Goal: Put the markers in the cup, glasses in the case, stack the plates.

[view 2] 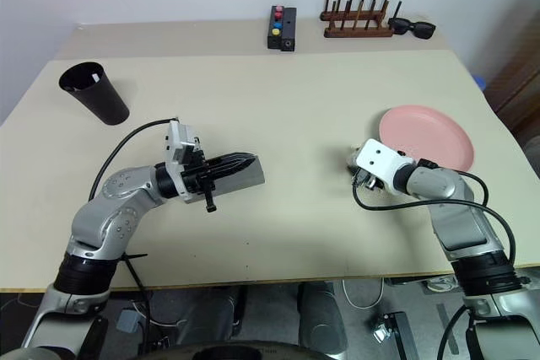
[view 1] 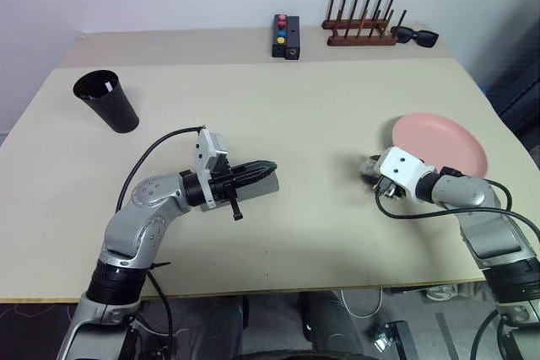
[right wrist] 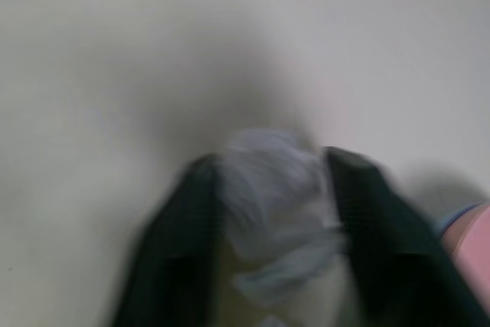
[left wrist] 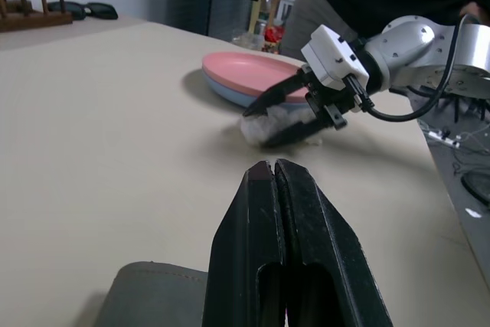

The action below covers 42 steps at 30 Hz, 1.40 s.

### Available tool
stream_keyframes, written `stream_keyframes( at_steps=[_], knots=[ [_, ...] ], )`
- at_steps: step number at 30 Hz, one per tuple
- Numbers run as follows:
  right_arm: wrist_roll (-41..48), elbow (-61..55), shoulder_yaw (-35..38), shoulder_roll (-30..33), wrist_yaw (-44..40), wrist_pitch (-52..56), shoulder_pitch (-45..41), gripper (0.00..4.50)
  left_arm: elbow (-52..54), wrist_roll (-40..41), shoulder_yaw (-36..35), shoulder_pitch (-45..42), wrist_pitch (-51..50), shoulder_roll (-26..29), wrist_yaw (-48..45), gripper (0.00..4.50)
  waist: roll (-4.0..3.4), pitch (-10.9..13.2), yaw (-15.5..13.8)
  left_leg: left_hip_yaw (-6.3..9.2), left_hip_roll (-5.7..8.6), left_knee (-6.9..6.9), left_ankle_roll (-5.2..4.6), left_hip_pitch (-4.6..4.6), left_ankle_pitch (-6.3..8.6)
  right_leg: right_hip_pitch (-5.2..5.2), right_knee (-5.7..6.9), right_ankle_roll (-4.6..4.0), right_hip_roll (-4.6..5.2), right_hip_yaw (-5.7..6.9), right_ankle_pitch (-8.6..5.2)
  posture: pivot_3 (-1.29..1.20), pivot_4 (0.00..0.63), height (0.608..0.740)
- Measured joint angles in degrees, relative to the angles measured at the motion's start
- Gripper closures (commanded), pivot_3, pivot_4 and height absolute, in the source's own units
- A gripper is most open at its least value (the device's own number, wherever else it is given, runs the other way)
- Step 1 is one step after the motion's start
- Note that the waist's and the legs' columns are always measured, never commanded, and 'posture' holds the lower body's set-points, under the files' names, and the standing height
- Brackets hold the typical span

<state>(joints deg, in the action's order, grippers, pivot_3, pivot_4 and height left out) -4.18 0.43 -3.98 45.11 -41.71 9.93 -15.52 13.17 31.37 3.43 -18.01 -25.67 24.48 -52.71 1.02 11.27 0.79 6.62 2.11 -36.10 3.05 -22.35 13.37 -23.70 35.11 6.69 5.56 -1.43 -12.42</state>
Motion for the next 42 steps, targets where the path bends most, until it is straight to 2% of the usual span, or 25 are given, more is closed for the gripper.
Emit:
stream_keyframes(
  at_steps=[1,9,14,18,20,22,26,31,36,39,42],
  knots=[
    [0.0,0.0,0.0,0.0,0.0,-0.1,-0.1,4.44,0.1,0.1,0.0,0.0,0.0,0.0,0.1,4.50,0.00,0.0,0.0,0.00,0.00,0.00,0.00,0.01,0.00,0.00,0.00,0.00,0.00,0.00,0.00,0.00,0.150,0.739],
    [0.9,-2.9,2.0,0.3,0.3,-0.1,-1.0,4.44,0.2,0.3,0.1,0.0,0.0,-0.6,0.5,4.50,0.00,0.0,0.0,0.00,0.00,-0.01,0.00,0.00,0.00,0.00,0.00,0.00,0.00,0.00,0.00,0.00,0.150,0.739],
    [0.6,-2.7,9.5,4.2,3.7,2.1,-3.8,4.44,0.1,0.3,0.3,0.0,0.0,-1.4,0.4,4.50,-0.01,0.0,-0.3,0.01,0.01,0.00,0.00,-0.02,0.00,0.00,-0.02,0.00,0.00,0.01,-0.01,0.00,0.150,0.739],
    [-1.1,-0.1,12.7,7.3,5.6,2.8,-1.8,4.44,-1.1,0.3,0.5,-0.5,0.2,-2.3,0.1,4.50,0.00,0.0,-0.2,0.00,0.01,0.00,0.00,-0.03,0.00,0.01,-0.05,0.00,0.00,0.01,-0.01,0.00,0.150,0.739],
    [-1.1,1.0,13.2,7.3,5.6,3.2,0.1,3.90,-1.7,0.2,0.8,-0.8,0.2,-2.4,-0.1,4.50,-0.01,0.0,-0.1,0.00,0.01,0.01,0.00,-0.03,0.00,0.01,-0.04,-0.01,0.00,0.00,-0.01,0.00,0.150,0.739],
    [-1.1,1.4,13.5,7.3,5.6,3.3,1.8,3.16,-1.9,0.0,1.3,-1.0,0.3,-2.7,-0.3,4.50,-0.02,0.0,0.1,-0.02,0.00,0.02,0.00,-0.01,0.00,0.00,-0.04,-0.01,0.00,-0.01,-0.01,0.00,0.150,0.739],
    [-1.1,1.5,14.0,7.3,5.7,2.8,3.0,1.10,-1.9,-0.2,1.9,-1.2,0.3,-2.7,-0.8,4.50,-0.03,0.0,0.2,-0.02,0.00,0.01,0.00,0.00,0.00,0.00,-0.02,0.00,0.00,0.00,-0.01,0.00,0.150,0.739],
    [1.5,1.3,16.0,7.3,4.8,0.8,4.0,1.10,-1.9,-0.2,1.9,-1.2,0.3,-2.7,-0.8,4.50,-0.03,0.0,-0.1,-0.02,0.01,-0.01,0.00,-0.02,0.00,0.01,-0.03,0.00,0.00,-0.01,-0.01,0.00,0.150,0.739],
    [9.4,-6.0,18.2,7.3,-2.7,1.6,9.5,1.10,-1.9,-0.2,2.0,-1.3,0.2,-2.7,-0.9,4.50,-0.03,0.0,-0.1,0.01,0.00,0.00,-0.01,-0.01,0.00,0.03,-0.02,0.03,0.00,0.00,-0.02,0.00,0.150,0.739],
    [12.4,-11.9,16.3,7.4,-7.2,4.2,15.1,1.10,-2.0,-0.2,2.0,-1.3,0.2,-2.6,-0.9,4.50,-0.02,0.0,-0.2,0.03,0.01,-0.02,-0.02,-0.02,0.01,0.05,-0.03,0.16,0.01,0.01,-0.11,0.00,0.150,0.739],
    [12.5,-13.0,15.2,7.4,-7.8,6.1,16.0,1.10,-2.0,-0.2,2.0,-1.3,0.2,-2.6,-0.9,4.50,-0.02,0.0,0.0,-0.02,0.00,-0.07,-0.01,0.01,0.01,0.05,-0.03,0.20,0.02,0.00,-0.13,0.00,0.150,0.739]
  ],
)
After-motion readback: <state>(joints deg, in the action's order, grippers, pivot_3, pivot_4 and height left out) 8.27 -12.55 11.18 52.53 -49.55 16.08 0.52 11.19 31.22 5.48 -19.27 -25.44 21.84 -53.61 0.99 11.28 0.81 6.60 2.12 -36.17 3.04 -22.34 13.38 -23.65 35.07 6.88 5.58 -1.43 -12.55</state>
